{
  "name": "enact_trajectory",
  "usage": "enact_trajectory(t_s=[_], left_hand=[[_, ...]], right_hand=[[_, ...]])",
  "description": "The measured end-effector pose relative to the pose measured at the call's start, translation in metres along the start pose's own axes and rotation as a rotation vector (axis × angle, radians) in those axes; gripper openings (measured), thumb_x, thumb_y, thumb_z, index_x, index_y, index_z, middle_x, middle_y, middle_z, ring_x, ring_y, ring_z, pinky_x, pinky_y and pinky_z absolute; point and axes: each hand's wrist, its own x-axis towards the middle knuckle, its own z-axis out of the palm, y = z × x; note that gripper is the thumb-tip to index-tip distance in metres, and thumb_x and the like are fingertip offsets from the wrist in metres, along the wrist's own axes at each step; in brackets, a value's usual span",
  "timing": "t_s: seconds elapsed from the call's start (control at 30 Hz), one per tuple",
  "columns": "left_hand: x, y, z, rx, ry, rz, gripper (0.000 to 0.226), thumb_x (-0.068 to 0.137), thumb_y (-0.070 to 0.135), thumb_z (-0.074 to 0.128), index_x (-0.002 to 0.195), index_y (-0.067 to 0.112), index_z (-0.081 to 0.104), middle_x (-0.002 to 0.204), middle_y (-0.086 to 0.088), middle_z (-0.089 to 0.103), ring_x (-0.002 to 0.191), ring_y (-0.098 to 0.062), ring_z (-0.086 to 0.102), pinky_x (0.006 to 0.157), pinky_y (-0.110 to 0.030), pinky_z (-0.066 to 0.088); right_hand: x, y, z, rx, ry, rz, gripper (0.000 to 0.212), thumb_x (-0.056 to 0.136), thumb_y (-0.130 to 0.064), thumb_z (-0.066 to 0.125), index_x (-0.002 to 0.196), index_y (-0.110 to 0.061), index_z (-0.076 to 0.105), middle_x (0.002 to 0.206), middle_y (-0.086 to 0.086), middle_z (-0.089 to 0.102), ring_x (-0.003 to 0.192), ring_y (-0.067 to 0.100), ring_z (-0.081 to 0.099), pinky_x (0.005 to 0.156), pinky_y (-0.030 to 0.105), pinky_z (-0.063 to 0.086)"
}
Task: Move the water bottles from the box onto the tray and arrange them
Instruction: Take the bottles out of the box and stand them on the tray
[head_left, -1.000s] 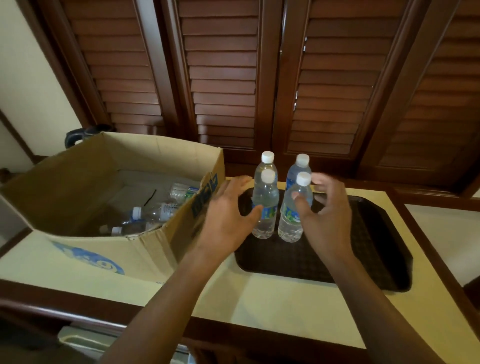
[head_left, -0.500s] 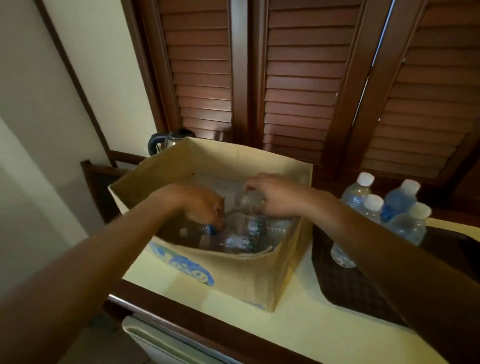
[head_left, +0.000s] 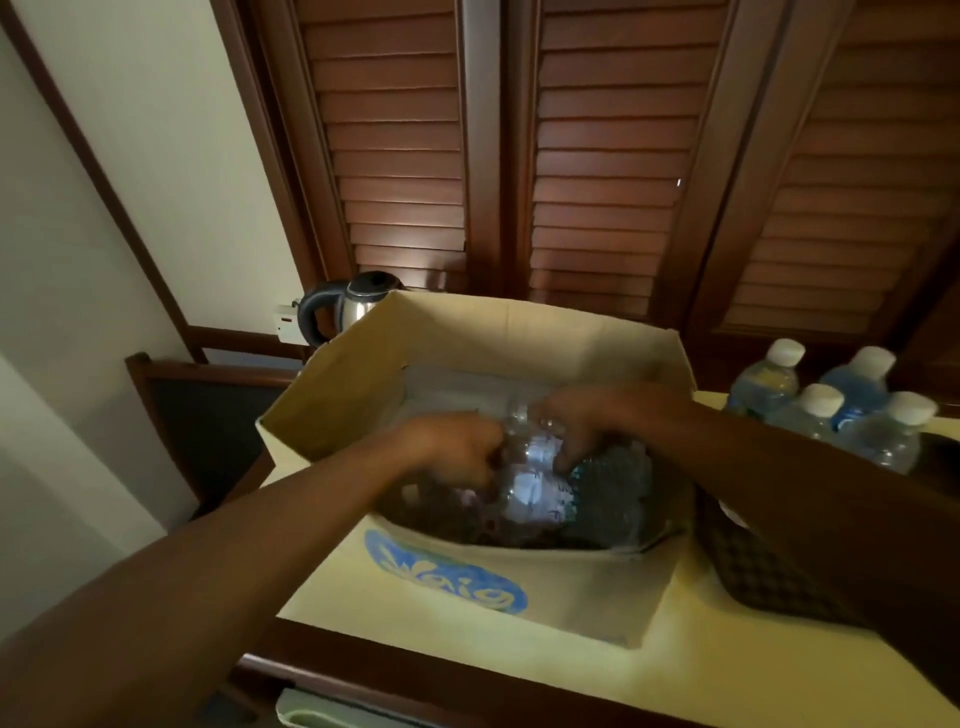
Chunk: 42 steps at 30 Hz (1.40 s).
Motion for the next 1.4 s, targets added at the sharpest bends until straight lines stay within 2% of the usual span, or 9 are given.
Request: enact_trajectory(t_s=[0.2,0.33,0.43,0.6,0.7,0.8,0.93,1.1,1.4], left_hand=[[-0.016,0.006,-0.073,-0.254,0.27,0.121,0.021,0.086,0.031,0.077,0.099,0.016,0.07,0.085,-0.001,0.076,0.076,-0.011,0.073,0.067,-0.021,0.053],[-0.019,0.034,-0.109,-0.088,0.568,0.2,0.024,0.085,0.047,0.074,0.096,0.026,0.071,0.089,0.009,0.07,0.085,-0.011,0.066,0.067,-0.027,0.046],[-0.024,0.075,-0.134,-0.035,0.752,0.308,0.026,0.087,0.048,0.07,0.099,0.025,0.068,0.092,0.008,0.065,0.085,-0.011,0.061,0.072,-0.033,0.049],[-0.028,0.145,-0.171,-0.49,0.879,0.483,0.018,0.09,0.041,0.07,0.099,0.026,0.069,0.097,0.005,0.071,0.093,-0.015,0.068,0.087,-0.041,0.053],[-0.021,0.201,-0.178,-0.65,0.904,0.601,0.027,0.093,0.037,0.068,0.109,0.016,0.07,0.106,-0.003,0.074,0.099,-0.018,0.071,0.091,-0.039,0.056],[-0.003,0.271,-0.164,-0.675,0.914,0.641,0.038,0.092,0.035,0.069,0.114,0.004,0.068,0.104,-0.004,0.074,0.09,-0.01,0.072,0.074,-0.024,0.057],[0.051,0.354,-0.122,-0.57,0.851,0.612,0.037,0.083,0.049,0.074,0.098,0.016,0.071,0.096,-0.002,0.073,0.089,-0.02,0.072,0.083,-0.047,0.059],[0.125,0.42,-0.081,-0.369,0.833,0.476,0.032,0.082,0.048,0.076,0.097,0.021,0.068,0.089,0.008,0.067,0.08,-0.006,0.064,0.064,-0.026,0.05],[0.243,0.446,-0.043,-0.086,0.702,0.113,0.041,0.083,0.026,0.081,0.117,0.01,0.064,0.114,-0.01,0.066,0.102,-0.028,0.065,0.08,-0.036,0.055]], right_hand=[[-0.066,0.03,-0.015,0.62,0.607,0.06,0.054,0.071,-0.043,0.087,0.116,-0.034,0.058,0.101,-0.018,0.068,0.09,-0.005,0.065,0.071,0.015,0.049],[-0.117,0.042,-0.023,0.953,0.874,0.066,0.064,0.072,-0.039,0.088,0.126,-0.024,0.058,0.115,-0.008,0.072,0.098,0.01,0.073,0.077,0.035,0.064],[-0.169,0.056,-0.034,1.153,1.023,0.027,0.05,0.082,-0.022,0.083,0.127,-0.017,0.062,0.107,-0.003,0.078,0.097,0.014,0.076,0.076,0.032,0.063],[-0.262,0.096,-0.042,1.109,1.23,0.055,0.032,0.088,-0.032,0.076,0.117,-0.018,0.07,0.107,0.006,0.077,0.099,0.024,0.075,0.083,0.04,0.062],[-0.312,0.131,-0.03,1.011,1.275,0.116,0.028,0.088,-0.035,0.075,0.112,-0.022,0.071,0.103,-0.003,0.077,0.094,0.013,0.075,0.078,0.035,0.062],[-0.351,0.175,-0.004,0.886,1.262,0.24,0.025,0.088,-0.04,0.073,0.11,-0.03,0.069,0.1,-0.013,0.075,0.09,0.001,0.072,0.076,0.026,0.055],[-0.378,0.247,0.053,0.813,1.187,0.389,0.034,0.083,-0.047,0.076,0.11,-0.028,0.068,0.103,-0.01,0.073,0.092,0.009,0.072,0.077,0.034,0.059],[-0.358,0.312,0.109,0.721,1.065,0.508,0.023,0.083,-0.041,0.081,0.1,-0.033,0.067,0.087,-0.019,0.069,0.081,-0.002,0.069,0.061,0.015,0.051],[-0.287,0.368,0.149,0.867,1.061,0.533,0.053,0.08,-0.038,0.084,0.125,-0.019,0.062,0.113,-0.009,0.069,0.097,0.009,0.066,0.066,0.013,0.043]])
